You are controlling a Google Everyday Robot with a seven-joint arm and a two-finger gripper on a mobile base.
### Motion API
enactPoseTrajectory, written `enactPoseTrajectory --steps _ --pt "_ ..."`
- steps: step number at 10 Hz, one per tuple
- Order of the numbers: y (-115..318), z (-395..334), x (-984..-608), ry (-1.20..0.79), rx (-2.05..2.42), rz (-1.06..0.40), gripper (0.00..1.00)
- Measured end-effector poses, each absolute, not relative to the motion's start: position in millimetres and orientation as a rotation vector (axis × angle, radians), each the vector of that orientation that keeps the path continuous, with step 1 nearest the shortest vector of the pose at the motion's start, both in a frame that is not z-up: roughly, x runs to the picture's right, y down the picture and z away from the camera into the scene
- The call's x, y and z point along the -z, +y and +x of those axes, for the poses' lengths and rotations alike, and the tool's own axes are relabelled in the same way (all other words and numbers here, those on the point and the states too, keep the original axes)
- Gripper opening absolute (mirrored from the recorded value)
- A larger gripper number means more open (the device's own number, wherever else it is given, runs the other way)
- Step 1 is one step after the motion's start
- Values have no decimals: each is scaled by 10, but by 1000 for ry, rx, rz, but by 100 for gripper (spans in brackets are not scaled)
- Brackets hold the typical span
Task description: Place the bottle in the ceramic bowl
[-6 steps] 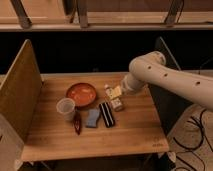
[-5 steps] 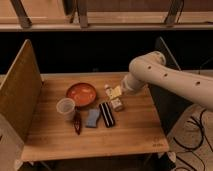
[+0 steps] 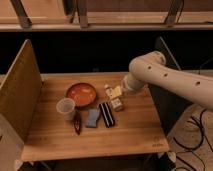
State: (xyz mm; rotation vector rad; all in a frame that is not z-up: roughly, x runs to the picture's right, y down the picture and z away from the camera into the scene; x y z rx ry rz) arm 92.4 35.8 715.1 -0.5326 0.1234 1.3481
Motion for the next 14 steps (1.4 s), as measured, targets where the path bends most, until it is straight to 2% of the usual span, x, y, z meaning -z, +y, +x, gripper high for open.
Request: enactPoseTrajectory --steps 14 --pt "296 926 -7166 110 -1334 -511 80"
